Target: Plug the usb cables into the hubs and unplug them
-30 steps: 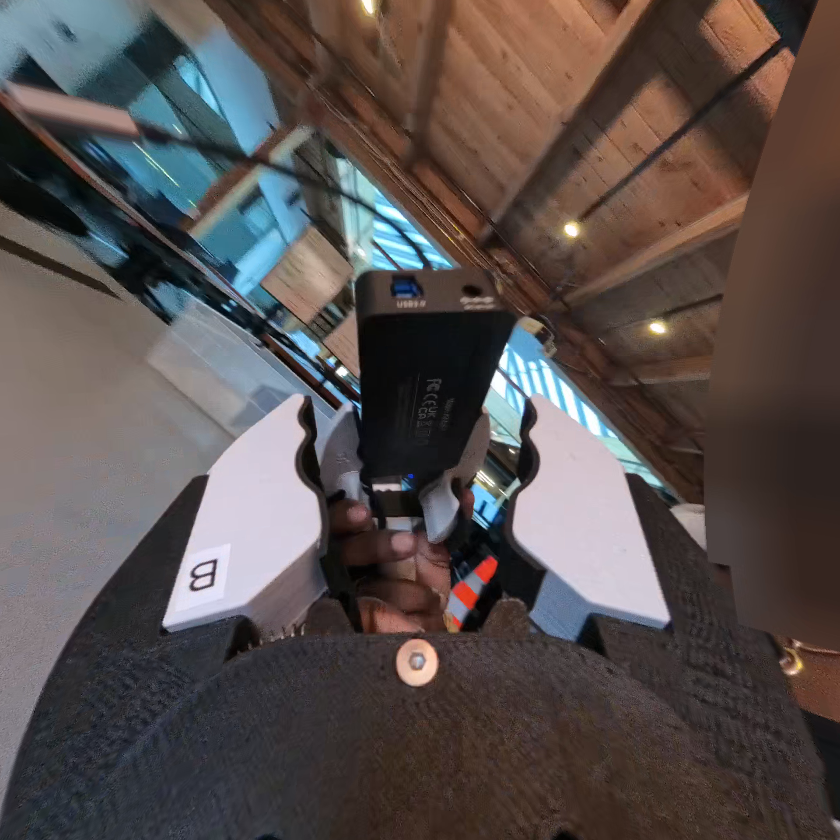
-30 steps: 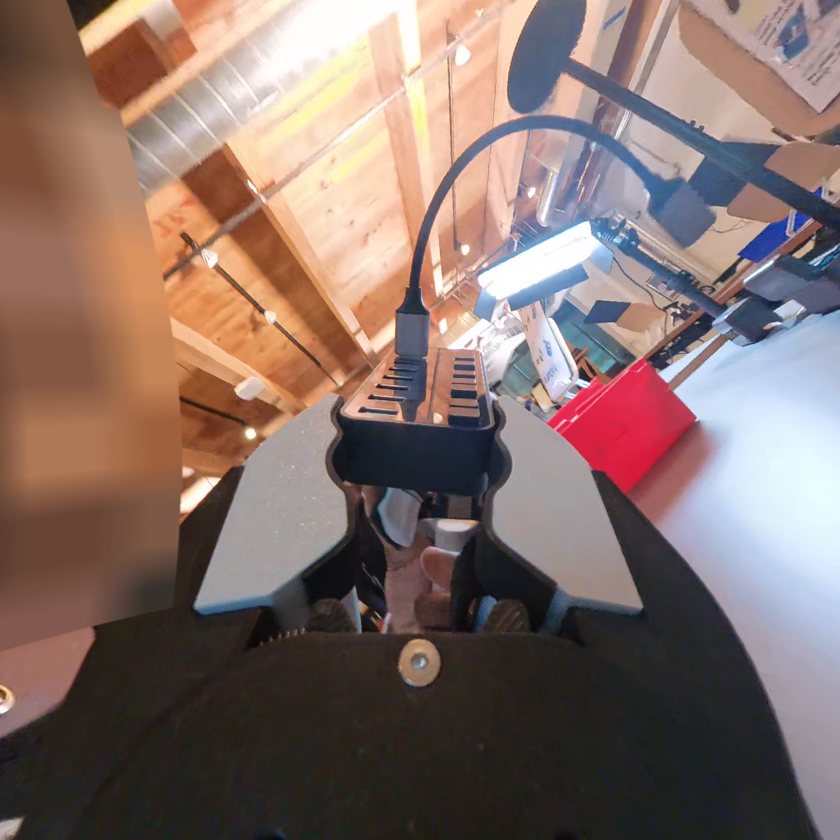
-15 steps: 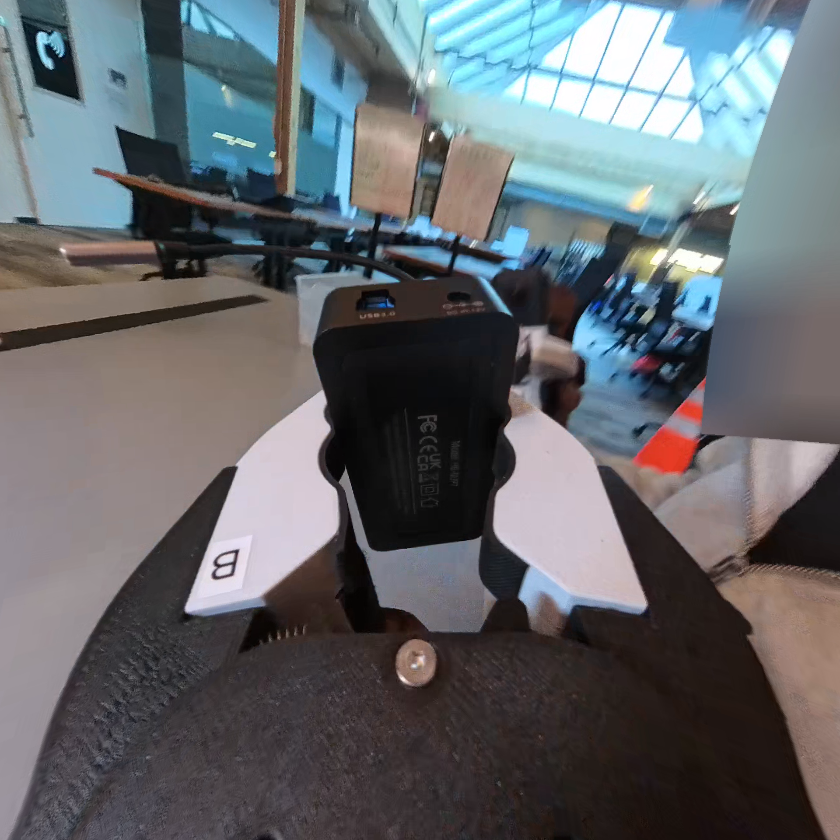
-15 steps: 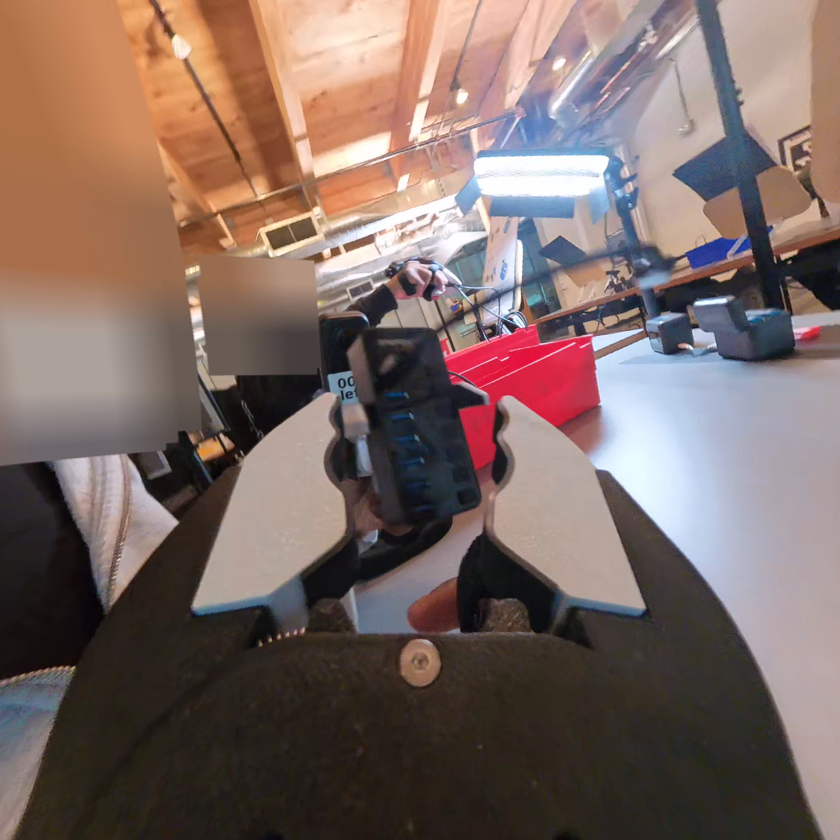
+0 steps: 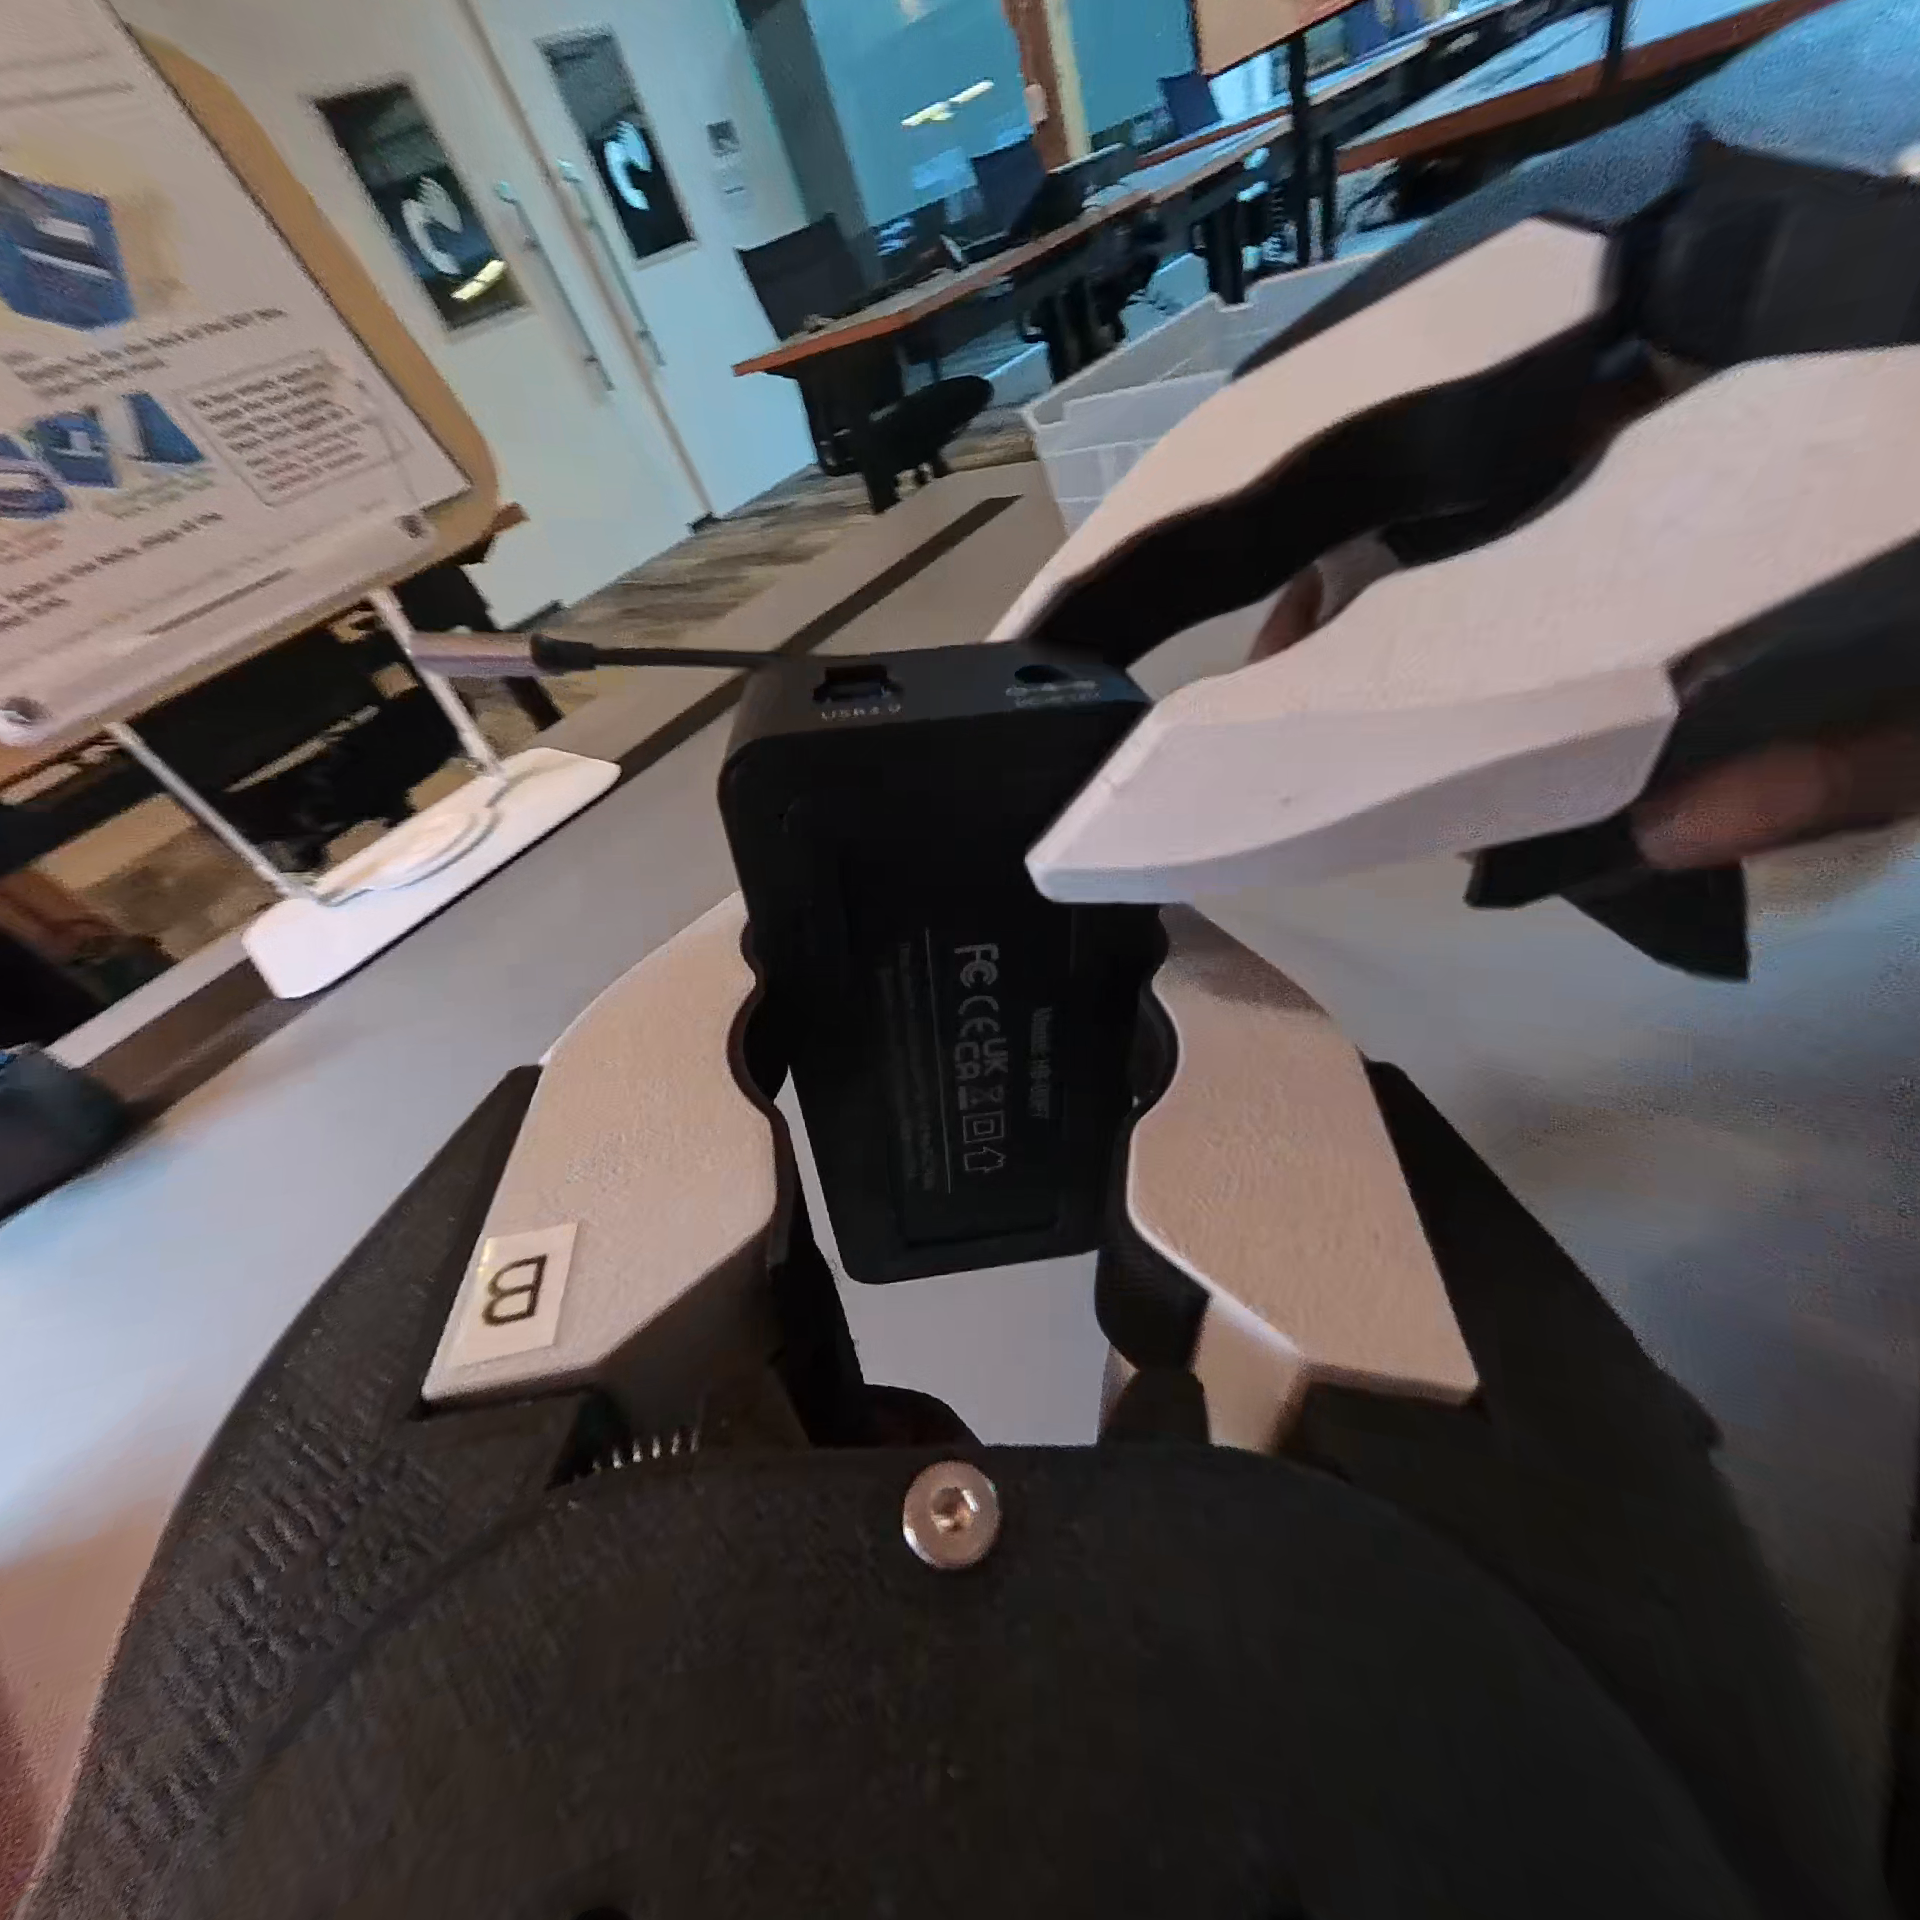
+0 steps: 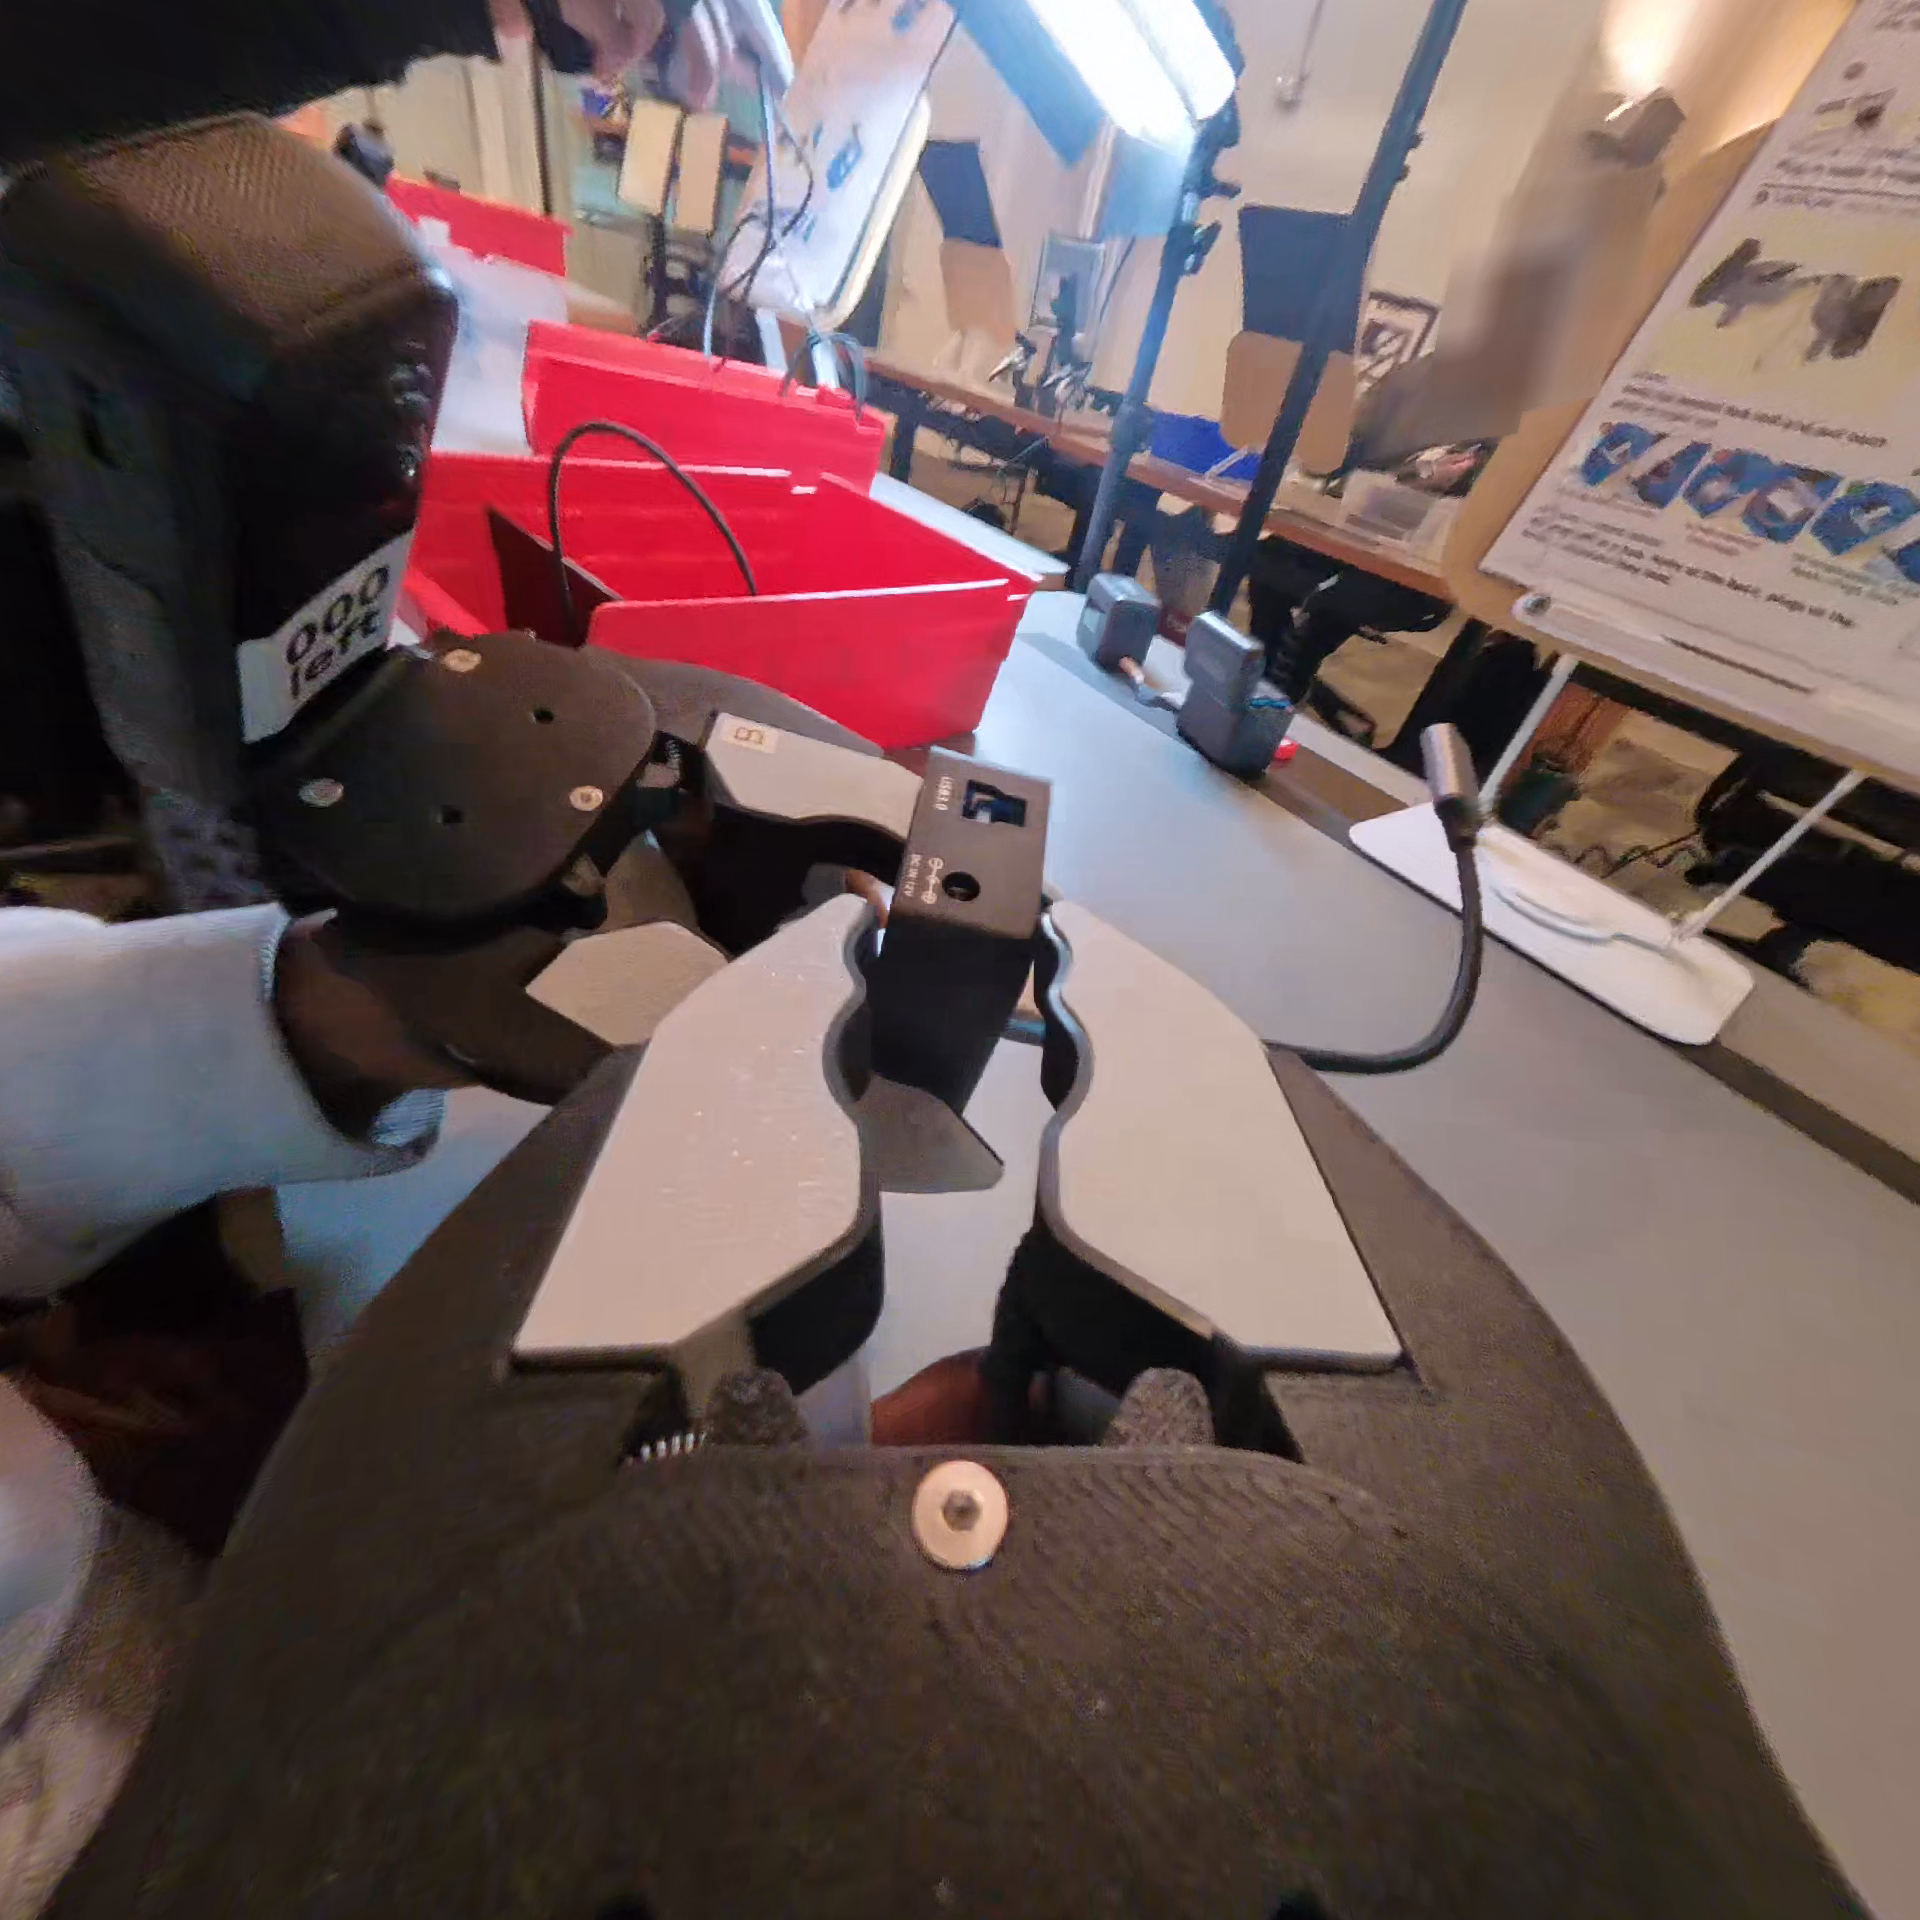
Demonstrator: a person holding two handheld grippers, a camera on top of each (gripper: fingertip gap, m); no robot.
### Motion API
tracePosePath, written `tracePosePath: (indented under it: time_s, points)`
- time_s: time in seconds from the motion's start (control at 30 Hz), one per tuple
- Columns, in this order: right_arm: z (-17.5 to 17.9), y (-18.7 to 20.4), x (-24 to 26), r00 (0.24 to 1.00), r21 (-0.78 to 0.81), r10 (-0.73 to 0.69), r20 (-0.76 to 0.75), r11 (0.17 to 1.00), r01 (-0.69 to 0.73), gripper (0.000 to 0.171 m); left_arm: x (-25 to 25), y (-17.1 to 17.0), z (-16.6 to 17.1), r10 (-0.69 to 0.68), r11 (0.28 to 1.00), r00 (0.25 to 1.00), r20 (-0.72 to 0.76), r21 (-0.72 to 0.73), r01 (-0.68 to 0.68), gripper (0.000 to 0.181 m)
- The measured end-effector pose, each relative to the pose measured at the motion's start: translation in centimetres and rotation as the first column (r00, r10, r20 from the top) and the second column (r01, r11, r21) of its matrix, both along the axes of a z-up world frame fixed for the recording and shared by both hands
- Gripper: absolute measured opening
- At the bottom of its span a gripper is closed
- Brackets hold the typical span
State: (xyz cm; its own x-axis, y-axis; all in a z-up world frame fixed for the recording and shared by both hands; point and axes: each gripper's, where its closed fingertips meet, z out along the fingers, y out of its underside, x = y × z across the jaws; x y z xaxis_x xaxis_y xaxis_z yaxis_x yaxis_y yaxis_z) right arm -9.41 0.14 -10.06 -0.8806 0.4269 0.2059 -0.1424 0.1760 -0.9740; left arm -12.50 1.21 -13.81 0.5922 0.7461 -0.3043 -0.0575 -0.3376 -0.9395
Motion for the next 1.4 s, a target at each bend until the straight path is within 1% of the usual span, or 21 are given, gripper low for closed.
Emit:
tracePosePath:
  time_s: [0.1, 0.2, 0.23, 0.3, 0.4, 0.53, 0.57, 0.7, 0.77, 0.87, 0.9, 0.93, 1.0, 1.03, 1.1, 1.13, 1.17, 1.2, 1.27, 1.33, 1.4]
  points:
    - [0.5, -0.2, -0.2, 0.998, -0.084, -0.061, -0.002, 0.995, 0.06, 0.027, -0.2, -0.3, 0.5, 0.043, 0.999, 0.998, -0.047, 0.026, -0.042, 0.064]
    - [0.0, -0.5, -0.2, 0.992, -0.101, -0.125, -0.012, 0.987, 0.123, 0.027, -0.1, -0.3, 1.6, 0.099, 0.995, 0.98, -0.172, -0.011, -0.102, 0.075]
    - [-0.2, -0.5, -0.1, 0.99, -0.102, -0.141, -0.019, 0.985, 0.139, 0.026, -0.1, -0.1, 1.5, 0.099, 0.994, 0.979, -0.177, -0.035, -0.107, 0.075]
    - [-0.3, -0.5, -0.1, 0.988, -0.112, -0.154, -0.02, 0.982, 0.151, 0.026, 0.0, 0.1, 1.4, 0.082, 0.996, 0.983, -0.165, -0.007, -0.084, 0.073]
    - [-0.2, -0.3, 0.0, 0.993, -0.164, -0.112, 0.042, 0.979, 0.118, 0.026, 0.4, 0.6, 1.6, 0.011, 0.991, 0.995, -0.1, 0.131, 0.002, 0.07]
    - [0.5, -0.1, 0.5, 0.997, -0.219, -0.081, -0.001, 0.972, 0.079, 0.026, 1.0, 1.2, 2.0, -0.116, 0.945, 0.993, -0.007, 0.307, 0.112, 0.066]
    - [0.6, -0.1, 0.6, 0.997, -0.224, -0.077, 0.002, 0.972, 0.075, 0.026, 1.1, 1.2, 2.1, -0.128, 0.938, 0.992, -0.012, 0.324, 0.125, 0.065]
    - [0.5, -0.2, 0.8, 0.998, -0.227, -0.055, 0.005, 0.972, 0.055, 0.027, 1.2, 0.9, 2.2, -0.099, 0.956, 0.993, -0.067, 0.271, 0.114, 0.064]
    - [0.7, -0.1, 1.1, 1.0, -0.247, 0.002, 0.017, 0.969, 0.002, 0.028, 1.5, 0.8, 2.7, -0.111, 0.955, 0.988, -0.108, 0.263, 0.136, 0.064]
    - [2.8, 2.4, 0.1, 0.984, -0.454, 0.085, 0.154, 0.891, -0.006, 0.035, 1.9, -0.4, 3.6, -0.116, 0.94, 0.978, -0.173, 0.299, 0.164, 0.063]
    - [3.0, 3.4, -0.7, 0.96, -0.521, 0.132, 0.249, 0.854, 0.018, 0.033, 2.1, -1.0, 4.0, -0.114, 0.933, 0.972, -0.204, 0.314, 0.175, 0.064]
    - [2.8, 4.1, -1.6, 0.911, -0.568, 0.197, 0.363, 0.822, 0.049, 0.029, 2.3, -1.6, 4.4, -0.109, 0.926, 0.966, -0.233, 0.329, 0.184, 0.063]
    - [0.3, 4.1, -3.1, 0.728, -0.569, 0.321, 0.606, 0.814, 0.115, 0.03, 2.4, -2.3, 4.8, -0.106, 0.918, 0.961, -0.256, 0.347, 0.194, 0.063]
    - [-0.7, 3.5, -2.9, 0.625, -0.576, 0.403, 0.669, 0.812, 0.092, 0.033, 2.5, -2.4, 5.0, -0.109, 0.913, 0.958, -0.266, 0.353, 0.202, 0.063]
    - [-1.3, 2.3, -1.6, 0.423, -0.651, 0.572, 0.703, 0.757, 0.057, 0.034, 3.0, -2.1, 5.3, -0.134, 0.905, 0.945, -0.298, 0.352, 0.239, 0.065]
    - [-0.9, 1.8, -1.0, 0.345, -0.703, 0.646, 0.681, 0.709, 0.061, 0.034, 3.3, -1.7, 5.4, -0.153, 0.905, 0.937, -0.315, 0.337, 0.261, 0.065]
    - [-0.6, 1.4, -0.7, 0.297, -0.739, 0.692, 0.658, 0.669, 0.077, 0.034, 3.6, -1.2, 5.3, -0.172, 0.907, 0.93, -0.326, 0.316, 0.278, 0.065]
    - [-0.7, 0.9, -0.5, 0.272, -0.747, 0.705, 0.655, 0.659, 0.088, 0.034, 3.7, -0.8, 5.1, -0.188, 0.908, 0.924, -0.332, 0.299, 0.292, 0.063]
    - [-1.0, -0.1, 0.3, 0.272, -0.728, 0.693, 0.667, 0.685, 0.039, 0.029, 3.9, -0.1, 4.7, -0.22, 0.904, 0.92, -0.324, 0.288, 0.317, 0.063]
    - [-1.0, -0.2, 0.6, 0.316, -0.698, 0.661, 0.681, 0.716, 0.005, 0.021, 3.5, 0.4, 3.7, -0.24, 0.903, 0.931, -0.275, 0.29, 0.318, 0.063]
    - [-1.4, 0.3, 0.3, 0.366, -0.644, 0.6, 0.711, 0.765, -0.002, 0.012, 2.9, 0.7, 2.5, -0.269, 0.905, 0.947, -0.173, 0.29, 0.31, 0.063]
